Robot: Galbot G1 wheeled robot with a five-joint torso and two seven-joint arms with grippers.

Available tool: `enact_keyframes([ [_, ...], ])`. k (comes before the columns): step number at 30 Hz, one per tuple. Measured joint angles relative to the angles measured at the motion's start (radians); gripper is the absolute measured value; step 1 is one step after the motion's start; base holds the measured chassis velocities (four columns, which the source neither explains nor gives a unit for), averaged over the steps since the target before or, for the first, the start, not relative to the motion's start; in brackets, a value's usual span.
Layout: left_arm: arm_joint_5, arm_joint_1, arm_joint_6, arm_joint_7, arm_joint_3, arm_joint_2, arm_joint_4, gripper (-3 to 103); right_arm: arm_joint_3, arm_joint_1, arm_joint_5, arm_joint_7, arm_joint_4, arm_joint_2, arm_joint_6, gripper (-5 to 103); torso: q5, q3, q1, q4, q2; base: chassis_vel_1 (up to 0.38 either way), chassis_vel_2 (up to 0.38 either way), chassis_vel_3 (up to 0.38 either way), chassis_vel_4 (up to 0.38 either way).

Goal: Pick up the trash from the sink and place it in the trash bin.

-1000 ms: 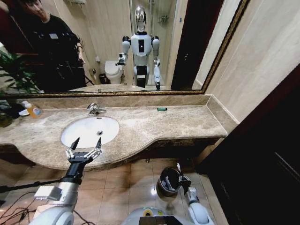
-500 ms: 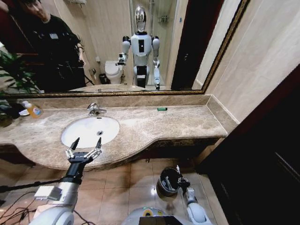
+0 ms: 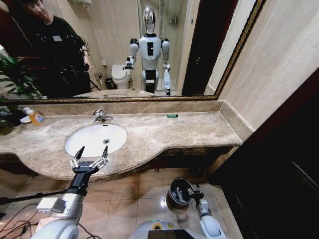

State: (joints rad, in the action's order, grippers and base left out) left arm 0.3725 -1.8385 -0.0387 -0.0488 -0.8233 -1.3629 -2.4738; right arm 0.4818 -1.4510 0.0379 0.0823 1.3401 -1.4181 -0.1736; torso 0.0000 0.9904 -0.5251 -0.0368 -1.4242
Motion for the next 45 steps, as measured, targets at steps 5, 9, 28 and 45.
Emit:
enact_keyframes([
  [5, 0.000, 0.000, 0.000, 0.000, 0.000, 0.000, 0.000, 100, -0.001, -0.004, -0.008, 0.002, 0.008, -0.006, 0.003, 84, 0.0000, 0.000, 0.000, 0.0000, 0.000, 0.000, 0.000, 0.000, 0.000],
  [9, 0.000, 0.000, 0.000, 0.000, 0.000, 0.000, 0.000, 100, -0.001, -0.005, -0.009, 0.005, 0.010, -0.006, 0.003, 100, 0.0000, 0.000, 0.000, 0.0000, 0.000, 0.000, 0.000, 0.000, 0.000],
  [28, 0.000, 0.000, 0.000, 0.000, 0.000, 0.000, 0.000, 100, 0.042, -0.210, 0.073, 0.003, 0.376, 0.051, 0.049, 100, 0.0000, 0.000, 0.000, 0.0000, 0.000, 0.000, 0.000, 0.000, 0.000],
  [45, 0.000, 0.000, 0.000, 0.000, 0.000, 0.000, 0.000, 100, 0.032, -0.165, 0.238, -0.025, 0.953, 0.228, 0.350, 100, 0.0000, 0.000, 0.000, -0.0001, 0.000, 0.000, 0.000, 0.000, 0.000],
])
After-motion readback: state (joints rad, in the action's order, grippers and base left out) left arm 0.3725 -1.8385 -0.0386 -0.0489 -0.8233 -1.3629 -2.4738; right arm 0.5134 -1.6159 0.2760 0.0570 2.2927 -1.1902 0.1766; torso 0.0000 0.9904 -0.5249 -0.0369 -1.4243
